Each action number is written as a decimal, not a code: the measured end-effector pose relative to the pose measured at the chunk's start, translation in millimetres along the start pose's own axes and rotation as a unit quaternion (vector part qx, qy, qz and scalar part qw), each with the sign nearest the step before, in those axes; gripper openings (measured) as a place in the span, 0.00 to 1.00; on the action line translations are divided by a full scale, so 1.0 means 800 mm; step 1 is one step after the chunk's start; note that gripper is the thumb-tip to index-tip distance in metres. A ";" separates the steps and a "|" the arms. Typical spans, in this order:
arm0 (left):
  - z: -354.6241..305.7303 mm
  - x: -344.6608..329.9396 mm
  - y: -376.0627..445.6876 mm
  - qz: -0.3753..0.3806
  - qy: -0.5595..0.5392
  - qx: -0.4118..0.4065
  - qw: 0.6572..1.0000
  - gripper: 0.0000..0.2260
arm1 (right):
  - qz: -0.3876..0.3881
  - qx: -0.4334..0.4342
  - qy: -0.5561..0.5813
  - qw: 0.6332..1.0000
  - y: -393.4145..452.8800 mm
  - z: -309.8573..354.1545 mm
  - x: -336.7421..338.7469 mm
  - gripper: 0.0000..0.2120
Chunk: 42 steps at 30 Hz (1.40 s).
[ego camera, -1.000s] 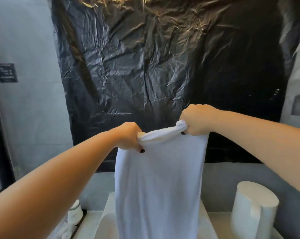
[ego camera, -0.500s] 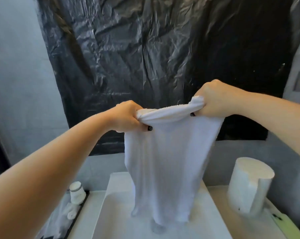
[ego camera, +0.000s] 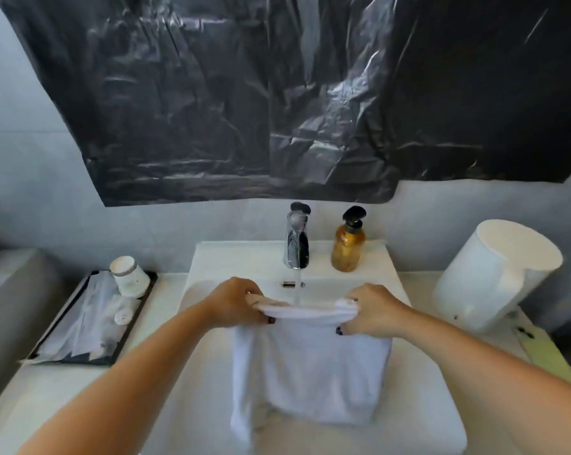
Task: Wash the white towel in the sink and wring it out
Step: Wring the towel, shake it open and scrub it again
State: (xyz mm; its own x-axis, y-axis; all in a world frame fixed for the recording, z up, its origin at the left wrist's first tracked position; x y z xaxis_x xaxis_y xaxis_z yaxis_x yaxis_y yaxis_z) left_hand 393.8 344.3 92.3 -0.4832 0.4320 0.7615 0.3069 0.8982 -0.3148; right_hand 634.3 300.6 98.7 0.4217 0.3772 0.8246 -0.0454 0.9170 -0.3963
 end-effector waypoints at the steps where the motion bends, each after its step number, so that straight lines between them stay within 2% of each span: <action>1: 0.017 -0.005 0.008 -0.061 -0.055 0.031 0.996 0.17 | -0.046 -0.023 0.057 0.997 0.016 -0.013 -0.003 0.16; 2: 0.037 -0.013 0.011 -0.115 -0.094 0.071 0.986 0.22 | -0.089 -0.059 0.112 0.988 0.026 -0.030 -0.008 0.17; 3: 0.056 -0.025 0.008 -0.150 -0.108 0.112 0.976 0.26 | -0.121 -0.093 0.150 0.977 0.031 -0.047 -0.018 0.26; 4: 0.073 -0.042 0.001 -0.166 -0.106 0.152 0.969 0.30 | -0.140 -0.125 0.164 0.968 0.031 -0.063 -0.034 0.33; 5: 0.089 -0.061 -0.008 -0.168 -0.104 0.187 0.962 0.31 | -0.148 -0.147 0.170 0.963 0.027 -0.074 -0.052 0.35; 7: 0.114 -0.104 -0.029 -0.134 -0.107 0.231 0.958 0.30 | -0.126 -0.183 0.166 0.961 0.013 -0.093 -0.098 0.33; 10: 0.130 -0.162 -0.058 -0.082 -0.117 0.243 0.960 0.24 | -0.091 -0.239 0.163 0.953 -0.016 -0.119 -0.163 0.26; 13: 0.122 -0.183 -0.072 -0.080 -0.124 0.232 0.961 0.15 | -0.112 -0.247 0.222 0.936 -0.029 -0.125 -0.185 0.20; 15: 0.117 -0.174 -0.076 -0.122 -0.144 0.225 0.956 0.11 | -0.115 -0.250 0.250 0.928 -0.027 -0.124 -0.180 0.14; 17: 0.109 -0.144 -0.085 -0.209 -0.193 0.198 0.938 0.08 | -0.153 -0.233 0.275 0.920 -0.025 -0.123 -0.157 0.09; 19: 0.089 -0.108 -0.094 -0.278 -0.225 0.143 0.923 0.07 | -0.211 -0.187 0.306 0.909 -0.026 -0.121 -0.131 0.09; 24: 0.041 -0.035 -0.094 -0.292 -0.274 0.035 0.916 0.12 | -0.253 -0.100 0.350 0.896 -0.037 -0.095 -0.067 0.10; 28: 0.032 0.044 -0.094 -0.325 -0.273 0.006 0.905 0.18 | -0.340 -0.042 0.277 0.898 -0.060 -0.066 0.033 0.08; 30: 0.020 0.088 -0.099 -0.343 -0.267 0.005 0.901 0.18 | -0.382 -0.024 0.258 0.887 -0.077 -0.052 0.088 0.07; 32: -0.003 0.125 -0.099 -0.348 -0.207 0.003 0.914 0.17 | -0.385 -0.025 0.306 0.870 -0.084 -0.044 0.132 0.11; 35: -0.049 0.167 -0.101 -0.326 -0.042 -0.010 0.945 0.16 | -0.360 -0.044 0.415 0.834 -0.089 -0.033 0.175 0.19; 37: -0.075 0.189 -0.101 -0.307 0.125 -0.031 0.943 0.14 | -0.346 -0.059 0.468 0.811 -0.097 -0.025 0.200 0.15; 39: -0.098 0.211 -0.104 -0.306 0.236 -0.049 0.921 0.13 | -0.337 -0.069 0.500 0.795 -0.108 -0.015 0.227 0.09; 40: -0.107 0.221 -0.107 -0.315 0.257 -0.056 0.912 0.11 | -0.330 -0.068 0.516 0.787 -0.113 -0.010 0.239 0.09; 41: -0.113 0.234 -0.113 -0.332 0.216 -0.058 0.916 0.08 | -0.313 -0.063 0.539 0.780 -0.115 -0.006 0.250 0.11; 42: -0.115 0.248 -0.120 -0.347 0.128 -0.049 0.928 0.10 | -0.286 -0.048 0.568 0.770 -0.119 0.003 0.260 0.12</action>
State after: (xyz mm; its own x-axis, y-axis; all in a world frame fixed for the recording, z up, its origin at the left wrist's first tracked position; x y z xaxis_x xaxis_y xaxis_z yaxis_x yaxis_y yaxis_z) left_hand 343.6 336.0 325.7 -0.3864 -0.2927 0.8746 0.0739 0.9354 0.3457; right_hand 723.8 292.1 308.8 0.8707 -0.4916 0.0108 0.4859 0.8568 -0.1724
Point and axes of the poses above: each hand's wrist, its own y-axis towards the middle knuckle, its own x-axis out of the back of the hand, z = x × y, the point moved 9 cm from there along y, towards the middle knuckle, and after that the axes turned 3 degrees about -x, right-handed, at the moved point
